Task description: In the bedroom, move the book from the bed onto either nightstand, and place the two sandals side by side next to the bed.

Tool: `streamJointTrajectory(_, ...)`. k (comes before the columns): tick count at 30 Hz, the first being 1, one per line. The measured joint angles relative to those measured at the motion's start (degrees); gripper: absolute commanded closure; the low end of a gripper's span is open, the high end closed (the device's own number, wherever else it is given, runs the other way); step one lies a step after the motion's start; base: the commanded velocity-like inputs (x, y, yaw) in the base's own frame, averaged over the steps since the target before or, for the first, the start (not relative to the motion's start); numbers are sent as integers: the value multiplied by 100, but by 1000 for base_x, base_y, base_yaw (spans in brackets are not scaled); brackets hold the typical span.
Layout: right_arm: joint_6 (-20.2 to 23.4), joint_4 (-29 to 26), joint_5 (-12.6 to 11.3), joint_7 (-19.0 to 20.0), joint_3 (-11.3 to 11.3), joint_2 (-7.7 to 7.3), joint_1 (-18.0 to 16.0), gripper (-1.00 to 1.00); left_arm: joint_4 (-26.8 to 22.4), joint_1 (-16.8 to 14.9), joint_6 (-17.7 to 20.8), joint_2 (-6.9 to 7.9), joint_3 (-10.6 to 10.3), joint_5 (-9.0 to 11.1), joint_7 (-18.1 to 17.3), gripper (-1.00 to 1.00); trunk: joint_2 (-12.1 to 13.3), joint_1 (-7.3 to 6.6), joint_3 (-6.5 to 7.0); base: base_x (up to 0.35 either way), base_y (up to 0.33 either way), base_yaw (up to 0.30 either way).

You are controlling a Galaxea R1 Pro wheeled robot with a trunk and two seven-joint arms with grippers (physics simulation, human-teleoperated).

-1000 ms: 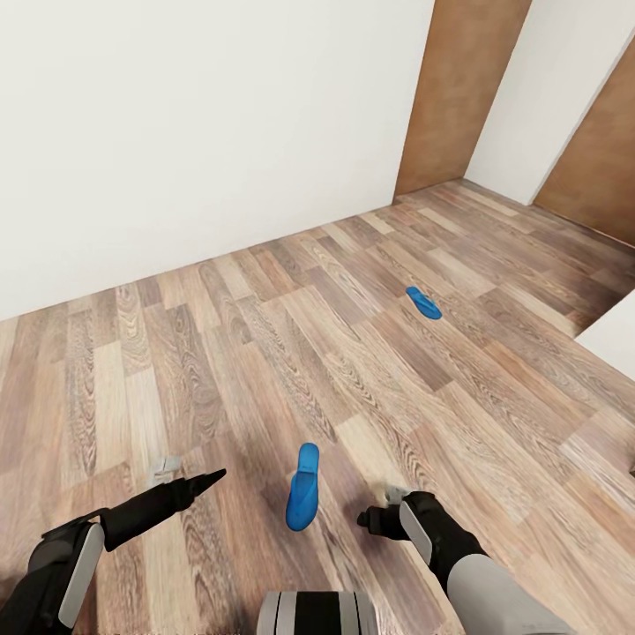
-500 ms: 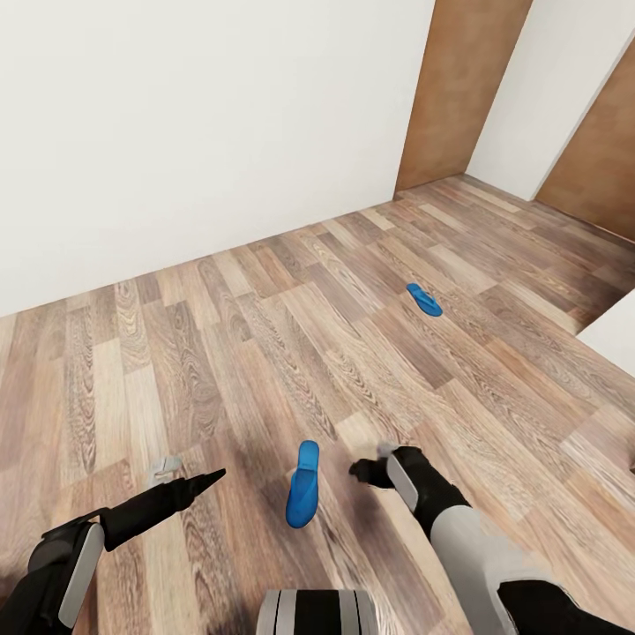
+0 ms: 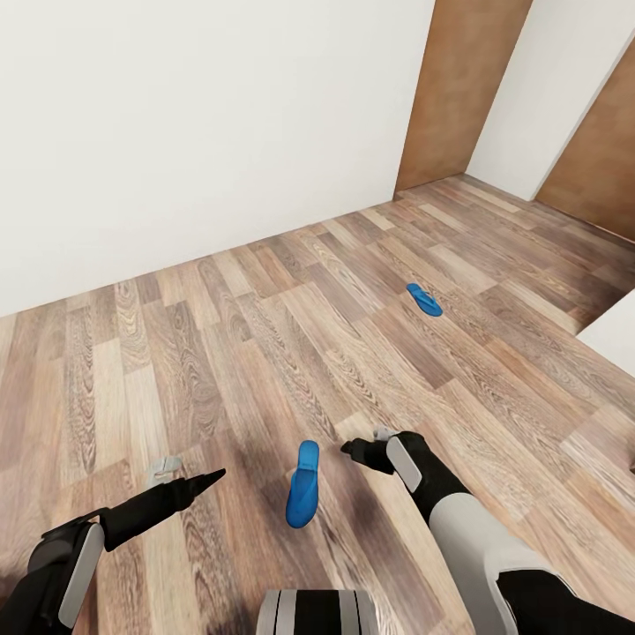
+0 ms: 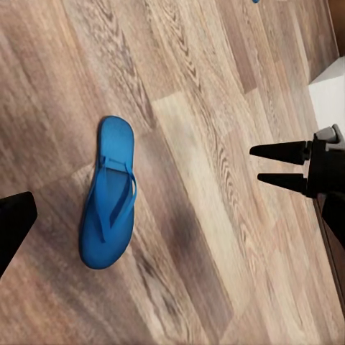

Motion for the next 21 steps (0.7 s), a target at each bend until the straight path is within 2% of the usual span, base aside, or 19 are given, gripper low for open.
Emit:
streamJointTrajectory(10,-52,16,-23,223,7,1,18,-100,0,-3,0,2,8,-4,0,-100,0,0,0,0,0,0)
streamJointTrajectory(21,-58,58,-20,246,9,-8,35,-100,0,-3,-1,0,9,-7,0,-100,0,0,0,0,0,0)
